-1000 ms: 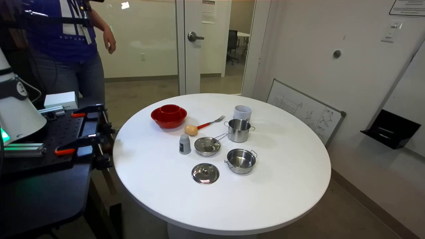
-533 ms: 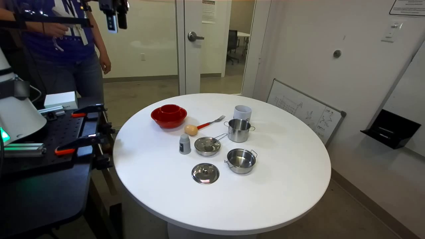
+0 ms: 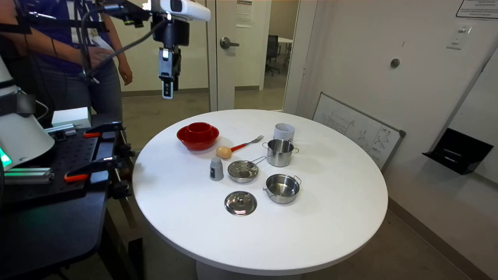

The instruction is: Pick up the lid and close the bowl

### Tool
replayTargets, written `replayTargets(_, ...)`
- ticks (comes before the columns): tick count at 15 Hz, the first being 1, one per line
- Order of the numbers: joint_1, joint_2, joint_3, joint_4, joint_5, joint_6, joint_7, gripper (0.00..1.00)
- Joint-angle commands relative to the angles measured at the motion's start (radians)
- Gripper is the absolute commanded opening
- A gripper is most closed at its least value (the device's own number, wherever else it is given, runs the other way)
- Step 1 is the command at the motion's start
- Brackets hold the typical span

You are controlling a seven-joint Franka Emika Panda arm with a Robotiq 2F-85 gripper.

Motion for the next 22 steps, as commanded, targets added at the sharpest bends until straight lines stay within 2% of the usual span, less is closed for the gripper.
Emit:
replayTargets(1, -0.003, 0.254, -0.014, 0.146, -0.112, 0.087, 0.129, 1.0)
replayTargets(4, 0.033, 0.409, -0.063, 0.257, -0.171, 0.094, 0.211, 1.0)
replayTargets(6, 0.061, 0.488, -0.094, 0.32, -0.14, 0.07, 0.209, 1.0)
replayTargets(7, 0.067, 0.391, -0.102, 0.235, -0.119, 0.09, 0.165, 1.0)
replayTargets(10, 0.085, 0.482, -0.124, 0.299, -0.112, 0.091, 0.17, 1.0)
replayTargets(16, 0.089, 0.49, -0.126, 0.311, -0.112, 0.089, 0.173, 1.0)
replayTargets(22, 0.07, 0.58, -0.188, 0.334, -0.08, 0.209, 0.128, 1.0)
